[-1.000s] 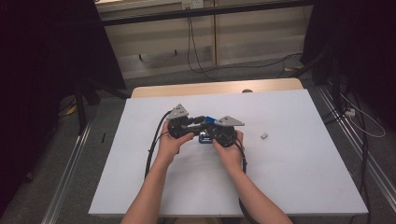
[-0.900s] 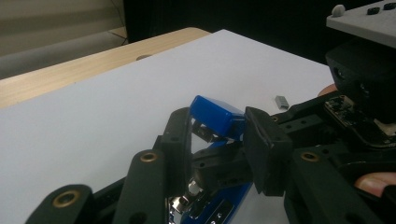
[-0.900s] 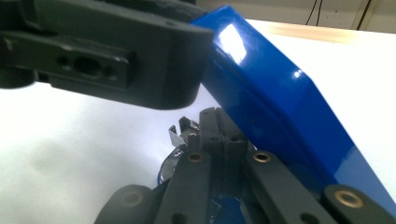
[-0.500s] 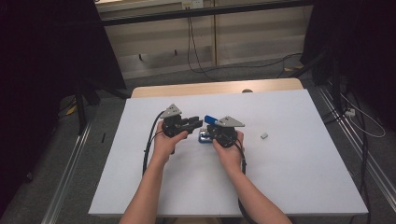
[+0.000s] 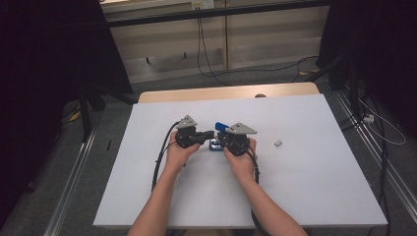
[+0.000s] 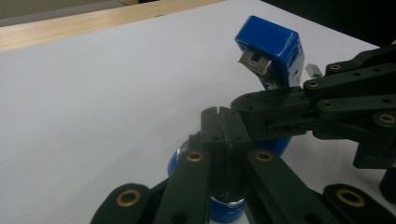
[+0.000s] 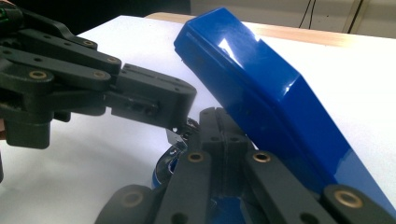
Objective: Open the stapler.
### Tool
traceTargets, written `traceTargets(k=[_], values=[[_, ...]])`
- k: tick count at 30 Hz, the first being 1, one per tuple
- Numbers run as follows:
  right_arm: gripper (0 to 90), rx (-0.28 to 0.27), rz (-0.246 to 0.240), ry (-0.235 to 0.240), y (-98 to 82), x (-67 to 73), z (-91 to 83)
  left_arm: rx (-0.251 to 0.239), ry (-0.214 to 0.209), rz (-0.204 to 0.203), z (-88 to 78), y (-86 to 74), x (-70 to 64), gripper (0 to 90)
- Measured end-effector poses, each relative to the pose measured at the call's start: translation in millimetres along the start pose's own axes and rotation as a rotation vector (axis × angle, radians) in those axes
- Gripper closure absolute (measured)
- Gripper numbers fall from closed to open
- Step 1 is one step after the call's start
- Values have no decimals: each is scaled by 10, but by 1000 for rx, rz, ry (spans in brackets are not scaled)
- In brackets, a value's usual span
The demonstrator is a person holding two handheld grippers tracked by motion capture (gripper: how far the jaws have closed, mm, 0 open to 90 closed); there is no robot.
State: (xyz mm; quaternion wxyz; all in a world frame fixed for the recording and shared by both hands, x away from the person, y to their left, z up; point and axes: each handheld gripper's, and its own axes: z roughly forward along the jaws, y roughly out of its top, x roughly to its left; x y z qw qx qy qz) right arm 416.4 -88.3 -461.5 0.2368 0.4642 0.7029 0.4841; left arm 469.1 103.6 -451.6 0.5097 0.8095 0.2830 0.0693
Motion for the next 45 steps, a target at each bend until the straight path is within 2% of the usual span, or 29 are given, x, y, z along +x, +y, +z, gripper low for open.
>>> traceTargets(k=[4, 5, 7, 9, 14, 15, 20, 22, 24, 27, 31, 33, 37, 40, 45], values=[[900, 19, -36, -1, -3, 17, 5, 24, 16, -2, 10, -37, -2, 900], [900, 18, -36, -6, 1, 18, 2, 27, 19, 4, 17, -50, 8, 900], [900, 5, -25, -16, 15, 12, -5, 11, 11, -11, 18, -76, 23, 900], [900, -2, -59, -40, 32, 13, -19, 19, 22, 4, 15, -71, 11, 900], [900, 1, -43, -47, 52, 7, -42, 1, 22, 10, 12, -97, 7, 900], [900, -2, -55, -78, 70, 11, -62, -2, 22, 10, 12, -100, 8, 900], [900, 3, -66, -108, 94, 9, -87, 7, 30, 23, 9, -94, -7, 900], [900, 3, -62, -118, 112, -15, -115, 2, 25, 23, 10, -98, -2, 900], [900, 18, -82, -148, 144, -47, -163, 10, 30, 28, 9, -90, -5, 900], [900, 18, -72, -168, 158, -109, -218, 14, 35, 21, 11, -83, -13, 900], [900, 11, -49, -173, 152, -142, -250, 14, 28, 11, 10, -85, -4, 900], [900, 16, -71, -184, 153, -136, -247, 14, 29, 4, 11, -84, -9, 900], [900, 26, -73, -198, 161, -143, -253, 16, 34, 8, 11, -81, -12, 900], [900, 33, -83, -218, 148, -213, -284, 21, 37, 17, 9, -76, -14, 900], [900, 38, -74, -216, 126, -291, -322, 23, 34, 13, 10, -72, -14, 900]])
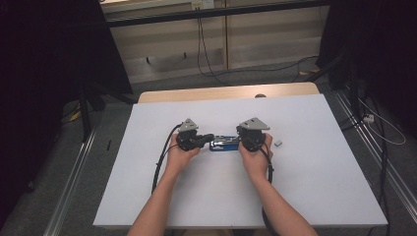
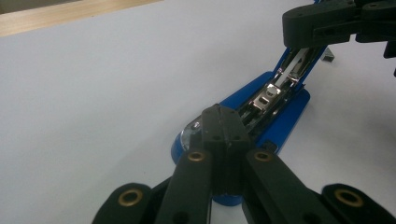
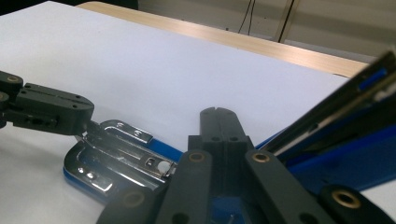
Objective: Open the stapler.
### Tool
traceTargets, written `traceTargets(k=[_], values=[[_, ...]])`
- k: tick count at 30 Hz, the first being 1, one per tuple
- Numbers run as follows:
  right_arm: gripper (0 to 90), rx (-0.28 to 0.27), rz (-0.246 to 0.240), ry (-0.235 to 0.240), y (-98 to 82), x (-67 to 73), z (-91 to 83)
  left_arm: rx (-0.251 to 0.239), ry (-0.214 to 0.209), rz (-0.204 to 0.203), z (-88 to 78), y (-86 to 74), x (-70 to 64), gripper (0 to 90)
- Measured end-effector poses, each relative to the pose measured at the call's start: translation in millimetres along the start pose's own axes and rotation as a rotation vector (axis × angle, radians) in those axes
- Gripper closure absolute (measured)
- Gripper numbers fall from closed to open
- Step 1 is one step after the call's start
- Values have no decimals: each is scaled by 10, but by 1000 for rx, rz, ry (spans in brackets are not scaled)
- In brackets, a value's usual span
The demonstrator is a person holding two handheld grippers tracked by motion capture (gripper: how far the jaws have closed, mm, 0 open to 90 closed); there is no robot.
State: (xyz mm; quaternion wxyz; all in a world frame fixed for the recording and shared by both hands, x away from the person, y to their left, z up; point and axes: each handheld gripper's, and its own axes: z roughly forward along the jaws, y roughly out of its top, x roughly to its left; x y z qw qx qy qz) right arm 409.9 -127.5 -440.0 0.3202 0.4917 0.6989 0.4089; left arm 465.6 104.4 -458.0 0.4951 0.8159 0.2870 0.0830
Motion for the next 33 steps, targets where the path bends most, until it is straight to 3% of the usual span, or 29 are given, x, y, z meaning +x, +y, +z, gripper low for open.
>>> traceTargets(k=[2, 5, 8, 10, 25, 33], values=[[900, 9, -45, -13, 2, 27, -4, 3, 0, 1, 0, 3, 0, 900], [900, 3, -16, -2, -2, 4, -2, 3, 0, 1, 0, 3, 1, 900], [900, 10, -60, -6, -4, 11, -4, 4, 2, 5, 0, 4, -3, 900], [900, 8, -60, -9, -8, 8, -4, 4, 3, 9, 0, 5, -2, 900], [900, 25, 48, 6, -191, -290, -11, 0, -6, -14, -1, -3, 8, 900], [900, 33, 16, 18, -178, -290, -5, -6, -3, -12, -2, -8, 6, 900]])
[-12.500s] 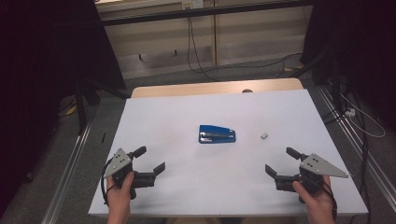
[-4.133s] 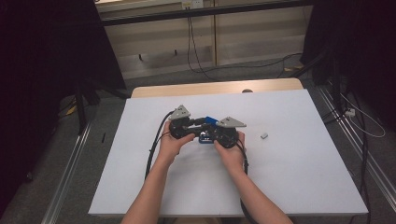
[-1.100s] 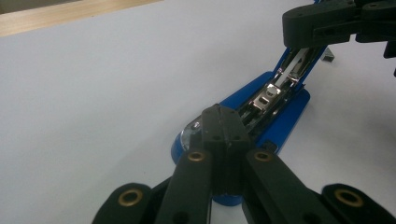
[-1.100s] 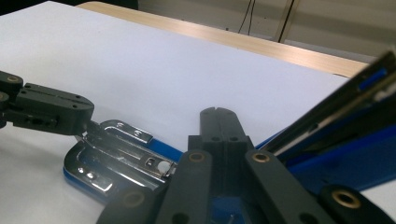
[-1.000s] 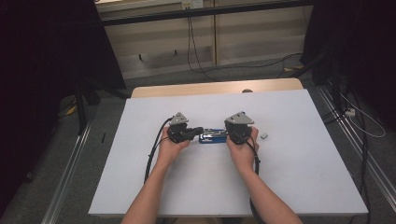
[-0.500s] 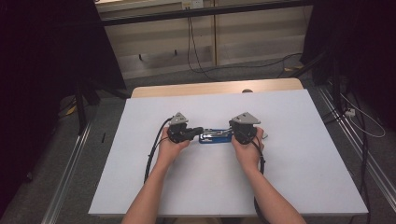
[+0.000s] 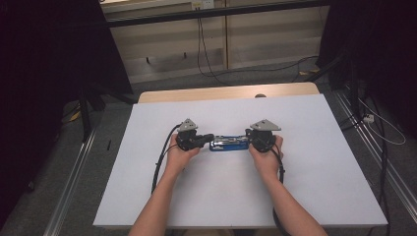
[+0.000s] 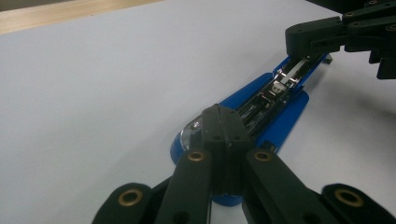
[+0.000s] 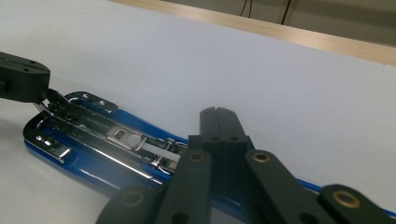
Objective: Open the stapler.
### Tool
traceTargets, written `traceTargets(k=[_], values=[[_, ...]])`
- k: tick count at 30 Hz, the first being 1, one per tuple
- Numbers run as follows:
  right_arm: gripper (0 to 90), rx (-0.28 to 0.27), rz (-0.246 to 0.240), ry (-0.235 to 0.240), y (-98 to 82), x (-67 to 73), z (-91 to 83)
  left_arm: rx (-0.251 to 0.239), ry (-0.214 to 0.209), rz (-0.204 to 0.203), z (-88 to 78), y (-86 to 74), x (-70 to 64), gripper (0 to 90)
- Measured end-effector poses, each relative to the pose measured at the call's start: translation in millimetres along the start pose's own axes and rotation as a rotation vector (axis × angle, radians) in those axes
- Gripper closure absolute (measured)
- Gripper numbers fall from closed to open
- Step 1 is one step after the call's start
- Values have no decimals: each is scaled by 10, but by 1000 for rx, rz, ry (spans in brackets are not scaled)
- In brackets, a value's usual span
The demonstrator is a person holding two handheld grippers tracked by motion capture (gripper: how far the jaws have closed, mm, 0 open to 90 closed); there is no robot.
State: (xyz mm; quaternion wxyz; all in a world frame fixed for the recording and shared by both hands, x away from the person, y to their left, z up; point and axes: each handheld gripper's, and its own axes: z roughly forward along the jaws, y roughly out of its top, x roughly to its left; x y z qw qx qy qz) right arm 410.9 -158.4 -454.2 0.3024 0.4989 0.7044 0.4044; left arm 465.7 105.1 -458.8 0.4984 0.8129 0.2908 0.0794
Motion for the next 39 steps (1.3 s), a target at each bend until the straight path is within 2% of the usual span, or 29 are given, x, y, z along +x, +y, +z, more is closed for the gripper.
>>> traceTargets(k=[7, 9, 11, 12, 13, 17, 18, 20, 21, 22, 24, 26, 27, 33, 36, 39], values=[[900, 11, -8, 18, 16, -8, 3, 8, 13, 13, 1, 14, -20, 900], [900, 12, -10, 23, 18, -14, 2, -4, 6, 0, -9, 16, -9, 900], [900, 13, -7, 31, 14, -25, -1, -40, -12, -27, -38, 38, -2, 900], [900, 15, -8, 32, 13, -31, -4, -36, -10, -35, -45, 47, -3, 896], [900, 15, -7, 35, 9, -39, -7, -30, -6, -24, -49, 54, -5, 892], [878, 8, -1, 49, -12, -54, -27, -32, -18, -43, -57, 59, -9, 844], [860, 9, -13, 47, -20, -56, -45, -40, -14, -53, -64, 63, -13, 798], [852, 8, -15, 51, -24, -64, -57, -38, 8, -43, -83, 76, -5, 769], [835, 7, -13, 57, -27, -75, -68, -43, 5, -58, -94, 77, 1, 755], [808, 3, -21, 55, -24, -106, -104, -52, 4, -79, -105, 79, 12, 700], [785, 4, -27, 54, -21, -120, -119, -54, 10, -76, -127, 87, 21, 690], [707, 11, -35, 48, -16, -155, -162, -63, 14, -83, -145, 97, 19, 650], [695, 8, -36, 46, -18, -178, -190, -64, 11, -87, -156, 105, 13, 636], [517, -5, -33, 24, -27, -335, -378, -67, 17, -72, -188, 147, -30, 492], [457, -7, -34, 18, -39, -412, -465, -68, 32, -85, -214, 169, -48, 395], [401, -7, -38, -11, -63, -495, -544, -65, 39, -92, -253, 184, -51, 322]])
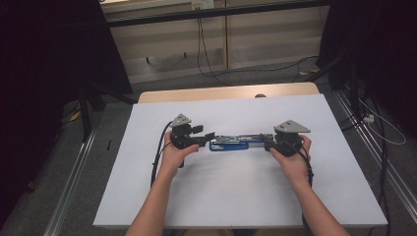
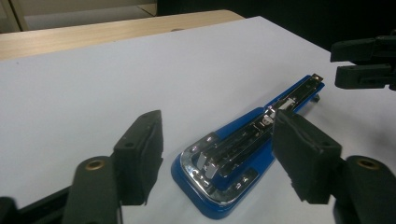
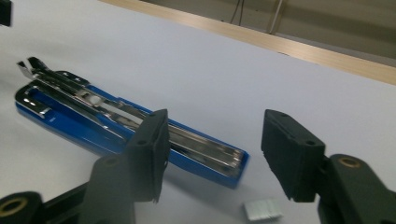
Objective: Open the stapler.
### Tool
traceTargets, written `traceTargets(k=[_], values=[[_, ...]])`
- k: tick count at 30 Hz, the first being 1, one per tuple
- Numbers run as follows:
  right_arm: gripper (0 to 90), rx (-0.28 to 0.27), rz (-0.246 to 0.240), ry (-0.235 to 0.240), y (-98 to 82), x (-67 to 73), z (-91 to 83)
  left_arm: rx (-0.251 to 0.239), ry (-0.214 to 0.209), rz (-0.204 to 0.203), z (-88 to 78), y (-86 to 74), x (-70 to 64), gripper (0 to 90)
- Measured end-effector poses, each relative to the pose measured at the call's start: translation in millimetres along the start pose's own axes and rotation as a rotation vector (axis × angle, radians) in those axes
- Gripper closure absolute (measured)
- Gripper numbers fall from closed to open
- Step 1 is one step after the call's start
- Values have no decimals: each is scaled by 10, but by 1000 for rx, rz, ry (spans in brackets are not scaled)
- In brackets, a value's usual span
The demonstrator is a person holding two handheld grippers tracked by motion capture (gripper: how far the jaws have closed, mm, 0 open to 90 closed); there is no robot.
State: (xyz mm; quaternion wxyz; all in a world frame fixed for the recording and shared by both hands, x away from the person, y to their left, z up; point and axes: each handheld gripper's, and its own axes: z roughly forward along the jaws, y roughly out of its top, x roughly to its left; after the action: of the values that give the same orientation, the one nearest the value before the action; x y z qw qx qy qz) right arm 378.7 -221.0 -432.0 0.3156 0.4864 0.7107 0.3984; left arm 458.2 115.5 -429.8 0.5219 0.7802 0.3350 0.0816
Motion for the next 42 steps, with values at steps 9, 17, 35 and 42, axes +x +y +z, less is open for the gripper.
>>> traceTargets(k=[9, 17, 35, 42], values=[[324, 2, 32, -42, -125, -171, -81, 42, 28, 31, -92, 16, -33, 201], [295, 33, 51, -47, -229, -237, -88, 97, 24, -5, -187, 14, -20, 161], [442, 155, 43, -52, -351, -188, 63, 79, 42, -8, -349, 48, -14, 147], [536, 193, 20, -27, -343, -171, 102, 77, 27, -7, -333, 55, -30, 148]])
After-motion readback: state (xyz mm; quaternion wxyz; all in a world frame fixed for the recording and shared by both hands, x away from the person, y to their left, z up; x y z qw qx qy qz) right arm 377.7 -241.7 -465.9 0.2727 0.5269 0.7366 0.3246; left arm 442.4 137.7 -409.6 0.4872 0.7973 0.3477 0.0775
